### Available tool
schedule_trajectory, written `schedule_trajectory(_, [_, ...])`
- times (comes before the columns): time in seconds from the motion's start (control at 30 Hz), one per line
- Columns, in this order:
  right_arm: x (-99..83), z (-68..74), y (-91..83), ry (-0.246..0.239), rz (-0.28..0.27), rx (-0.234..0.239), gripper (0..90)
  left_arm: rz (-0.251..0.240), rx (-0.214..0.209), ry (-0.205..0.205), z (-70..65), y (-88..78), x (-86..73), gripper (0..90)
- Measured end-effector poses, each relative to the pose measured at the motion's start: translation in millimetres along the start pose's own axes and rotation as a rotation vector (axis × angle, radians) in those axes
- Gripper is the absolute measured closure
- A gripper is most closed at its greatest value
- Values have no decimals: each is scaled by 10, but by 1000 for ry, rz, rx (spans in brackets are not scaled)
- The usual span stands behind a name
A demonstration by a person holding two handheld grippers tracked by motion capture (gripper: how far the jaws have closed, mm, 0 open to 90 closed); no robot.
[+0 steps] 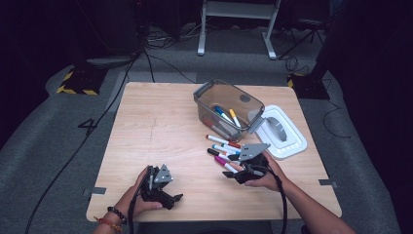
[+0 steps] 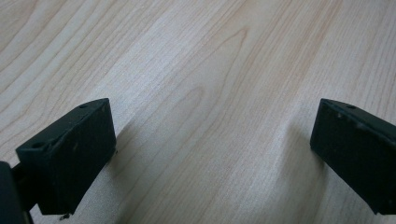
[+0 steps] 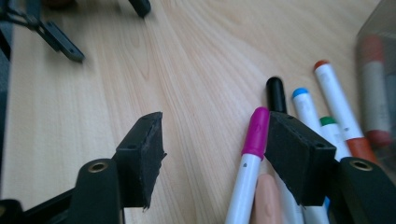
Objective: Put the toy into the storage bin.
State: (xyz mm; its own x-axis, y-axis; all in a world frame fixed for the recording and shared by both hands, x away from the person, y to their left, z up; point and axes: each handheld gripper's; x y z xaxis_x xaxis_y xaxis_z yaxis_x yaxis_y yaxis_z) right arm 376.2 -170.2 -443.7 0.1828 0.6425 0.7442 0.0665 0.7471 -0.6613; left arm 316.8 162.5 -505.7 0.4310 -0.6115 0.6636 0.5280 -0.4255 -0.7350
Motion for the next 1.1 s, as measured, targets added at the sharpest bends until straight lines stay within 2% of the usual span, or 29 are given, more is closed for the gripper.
schedule_trajectory(0.2, [-127,-117,306,30,92,-8,370,0,-1,2,1,-1,0,5])
schedule_trajectory(0.27, [-142,-149,347,39,100,-15,370,0,-1,2,2,-1,-1,5])
schedule_trajectory(0.37, [-133,-172,352,39,83,-27,378,0,-2,3,2,-1,-1,5])
schedule_trajectory(0.5, [-138,-202,413,49,89,-17,391,0,-1,3,2,-1,-1,4])
schedule_trajectory(0.7, [-148,-198,509,76,105,21,482,0,-2,3,2,-1,-1,5])
schedule_trajectory(0.87, [-119,-124,540,42,110,54,654,0,-1,3,1,-1,-1,5])
schedule_trajectory(0.97, [-121,-78,543,31,112,56,733,0,-1,3,2,-1,-1,5])
schedule_trajectory(1.1, [-109,-27,539,15,132,62,743,0,-1,2,1,-1,-1,5])
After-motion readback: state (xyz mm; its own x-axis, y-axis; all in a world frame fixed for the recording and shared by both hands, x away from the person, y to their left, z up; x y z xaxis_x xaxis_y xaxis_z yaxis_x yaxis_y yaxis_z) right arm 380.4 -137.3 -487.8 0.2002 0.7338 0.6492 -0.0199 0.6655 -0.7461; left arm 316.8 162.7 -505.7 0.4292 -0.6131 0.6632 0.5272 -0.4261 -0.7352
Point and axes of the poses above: each handheld gripper's, and its own axes: y roughly forward along the jaws, x roughly out of its top, z roughly to its left, and after that the axes turned 12 degrees about x, right-handed
